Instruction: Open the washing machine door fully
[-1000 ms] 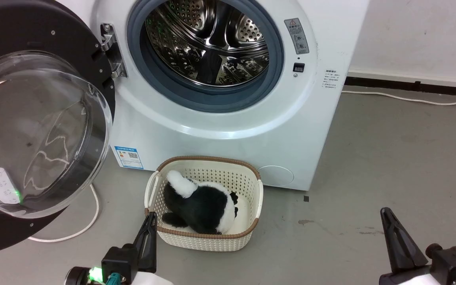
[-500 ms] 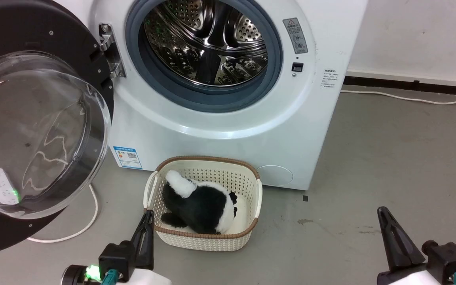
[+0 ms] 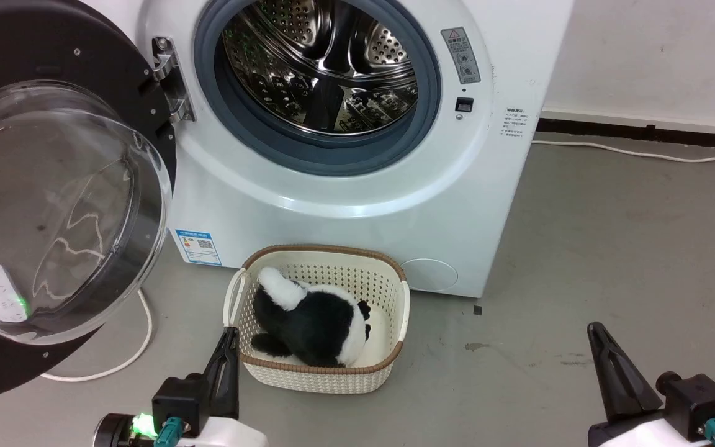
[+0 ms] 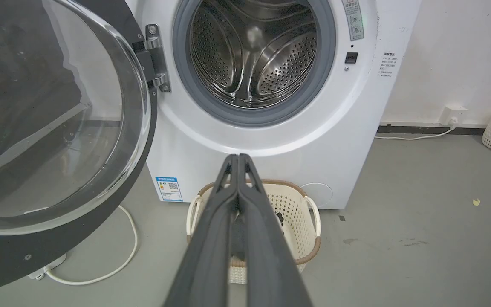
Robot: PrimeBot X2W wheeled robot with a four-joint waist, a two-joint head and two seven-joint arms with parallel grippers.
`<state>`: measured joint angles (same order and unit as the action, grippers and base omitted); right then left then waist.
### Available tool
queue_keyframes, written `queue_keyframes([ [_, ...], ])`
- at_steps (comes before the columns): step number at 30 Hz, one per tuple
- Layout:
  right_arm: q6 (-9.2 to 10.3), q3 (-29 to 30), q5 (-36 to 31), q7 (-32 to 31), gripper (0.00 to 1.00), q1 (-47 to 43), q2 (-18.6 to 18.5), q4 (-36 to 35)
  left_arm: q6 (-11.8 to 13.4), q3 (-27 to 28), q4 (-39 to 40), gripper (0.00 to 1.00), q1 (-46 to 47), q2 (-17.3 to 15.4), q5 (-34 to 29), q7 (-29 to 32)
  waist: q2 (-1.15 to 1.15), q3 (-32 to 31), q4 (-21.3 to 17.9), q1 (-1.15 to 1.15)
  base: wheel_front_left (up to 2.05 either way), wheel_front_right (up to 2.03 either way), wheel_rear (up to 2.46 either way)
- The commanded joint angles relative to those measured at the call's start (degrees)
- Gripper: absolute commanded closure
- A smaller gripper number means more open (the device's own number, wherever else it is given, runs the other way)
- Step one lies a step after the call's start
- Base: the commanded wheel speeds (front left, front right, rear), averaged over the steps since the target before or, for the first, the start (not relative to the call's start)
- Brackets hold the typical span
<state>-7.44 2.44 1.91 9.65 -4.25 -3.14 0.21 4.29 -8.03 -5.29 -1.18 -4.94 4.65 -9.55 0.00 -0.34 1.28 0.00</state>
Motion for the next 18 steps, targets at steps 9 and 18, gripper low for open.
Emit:
queue_keyframes([
  [9, -0.02, -0.4, -0.5, -1.3, 1.00, 1.1, 0.1, -0.1, -0.8, 1.2, 0.9, 1.00, 0.5, 0.2, -0.9, 1.2, 0.00, 0.0, -0.1, 0.00, 0.00, 0.00, 0.00],
  [18, -0.02, -0.7, -0.7, -2.3, 1.00, 1.5, 0.1, -0.1, -1.3, 2.1, 1.5, 1.00, 0.6, 0.4, -1.3, 2.3, 0.00, 0.1, -0.3, 0.00, 0.00, 0.00, 0.00],
])
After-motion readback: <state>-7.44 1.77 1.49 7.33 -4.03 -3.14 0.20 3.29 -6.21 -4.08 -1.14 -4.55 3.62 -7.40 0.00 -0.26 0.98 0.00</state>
